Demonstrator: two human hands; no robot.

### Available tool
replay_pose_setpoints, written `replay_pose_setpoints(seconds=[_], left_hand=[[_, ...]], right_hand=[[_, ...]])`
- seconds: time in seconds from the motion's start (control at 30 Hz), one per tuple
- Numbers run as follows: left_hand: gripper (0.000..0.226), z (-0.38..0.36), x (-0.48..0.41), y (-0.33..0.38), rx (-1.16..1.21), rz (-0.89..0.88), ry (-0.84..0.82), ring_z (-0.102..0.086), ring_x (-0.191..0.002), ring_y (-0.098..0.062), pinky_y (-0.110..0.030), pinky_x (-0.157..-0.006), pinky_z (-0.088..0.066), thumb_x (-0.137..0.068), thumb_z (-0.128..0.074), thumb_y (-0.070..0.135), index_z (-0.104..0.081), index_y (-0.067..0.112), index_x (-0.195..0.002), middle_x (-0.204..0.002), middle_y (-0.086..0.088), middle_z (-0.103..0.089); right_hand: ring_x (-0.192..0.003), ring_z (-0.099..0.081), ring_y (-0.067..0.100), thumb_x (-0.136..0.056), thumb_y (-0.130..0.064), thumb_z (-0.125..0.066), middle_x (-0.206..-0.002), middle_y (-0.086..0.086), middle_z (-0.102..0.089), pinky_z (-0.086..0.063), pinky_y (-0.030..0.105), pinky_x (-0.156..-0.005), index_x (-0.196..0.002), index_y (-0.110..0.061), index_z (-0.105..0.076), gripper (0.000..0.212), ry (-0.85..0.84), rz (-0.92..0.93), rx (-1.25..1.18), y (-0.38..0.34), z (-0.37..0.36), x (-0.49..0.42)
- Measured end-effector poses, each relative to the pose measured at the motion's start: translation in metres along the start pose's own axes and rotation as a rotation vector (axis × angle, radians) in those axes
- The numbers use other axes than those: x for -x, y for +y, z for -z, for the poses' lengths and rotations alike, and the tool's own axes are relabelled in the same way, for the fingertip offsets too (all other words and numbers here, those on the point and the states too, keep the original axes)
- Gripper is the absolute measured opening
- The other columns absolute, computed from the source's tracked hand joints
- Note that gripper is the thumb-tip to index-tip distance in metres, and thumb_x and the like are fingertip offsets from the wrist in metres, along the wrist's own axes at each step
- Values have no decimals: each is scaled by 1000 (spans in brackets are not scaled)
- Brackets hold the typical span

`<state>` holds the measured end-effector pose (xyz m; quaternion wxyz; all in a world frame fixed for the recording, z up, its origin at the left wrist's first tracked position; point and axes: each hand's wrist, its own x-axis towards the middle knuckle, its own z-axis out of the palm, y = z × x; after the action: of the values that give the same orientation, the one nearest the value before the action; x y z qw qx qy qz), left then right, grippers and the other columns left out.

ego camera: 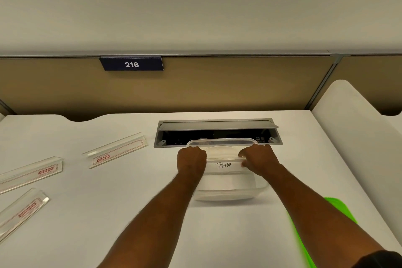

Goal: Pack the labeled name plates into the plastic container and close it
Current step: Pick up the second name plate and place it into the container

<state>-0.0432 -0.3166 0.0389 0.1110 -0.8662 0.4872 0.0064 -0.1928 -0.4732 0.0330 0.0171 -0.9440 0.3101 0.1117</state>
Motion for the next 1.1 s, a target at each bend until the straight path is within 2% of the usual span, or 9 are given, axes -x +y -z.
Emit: replay_pose_setpoints(seconds=[0.37,0.47,0.57,0.67,0.77,0.87,0.93,1.03,1.1], left_hand=[[16,1,0,3,-33,-3,-28,-68,-89,-21,-30,-76,-49,-90,-60,18,-69,11,-102,-97,-5,-71],[16,-2,1,1,7,-27,-2,-68,-90,-24,-32,-77,-50,-89,-60,15,-69,10,-102,-99,-7,-71],[22,-4,6,-7,117,-55,96,-67,-91,-26,-33,-77,-50,-90,-58,25,-64,12,-107,-105,-7,-69],[33,0,15,-19,290,-103,276,-68,-88,-26,-34,-73,-52,-90,-51,38,-62,17,-114,-109,-5,-68],[27,12,32,-39,382,-81,446,-68,-72,-21,-27,-58,-50,-90,-50,36,-66,21,-106,-94,-1,-71],[18,18,51,-69,421,11,520,-66,-65,-20,-26,-50,-46,-87,-55,29,-68,20,-96,-82,1,-71],[19,17,62,-90,440,85,502,-65,-71,-23,-29,-53,-45,-88,-51,26,-66,18,-96,-86,-1,-70],[19,8,80,-127,405,161,495,-64,-74,-26,-30,-54,-42,-89,-49,24,-65,16,-95,-85,-4,-69],[17,2,92,-152,378,202,486,-64,-74,-27,-32,-54,-46,-89,-51,21,-66,13,-93,-84,-6,-69]], right_hand=[[-115,-59,21,-87,-40,-63,-120,-1,-68,-35,42,-104,-123,-31,-61,36,-3,-4,18,-1,-5,-2],[-120,-56,22,-88,-40,-61,-125,2,-65,-35,44,-104,-130,-29,-54,44,-21,3,36,-1,-5,1],[-126,-52,23,-88,-45,-61,-133,2,-60,-31,49,-108,-138,-28,-45,55,-43,-5,19,-8,2,4],[-125,-53,23,-88,-47,-58,-131,1,-61,-29,53,-110,-134,-27,-50,51,37,-24,37,-20,15,8],[-100,-64,24,-88,-39,-56,-106,1,-71,-41,49,-96,-117,-22,-61,34,264,-30,160,-42,36,10],[-70,-66,30,-84,-25,-59,-79,8,-72,-52,40,-69,-100,-12,-69,23,484,31,136,-83,57,11],[-72,-66,32,-85,-26,-59,-82,10,-73,-52,37,-63,-100,-10,-69,24,530,81,38,-117,69,10],[-84,-67,27,-90,-35,-53,-93,5,-73,-51,34,-66,-107,-16,-66,29,523,154,-79,-175,78,8],[-85,-66,23,-91,-36,-52,-96,2,-73,-51,32,-66,-110,-19,-65,29,505,200,-128,-209,78,6]])
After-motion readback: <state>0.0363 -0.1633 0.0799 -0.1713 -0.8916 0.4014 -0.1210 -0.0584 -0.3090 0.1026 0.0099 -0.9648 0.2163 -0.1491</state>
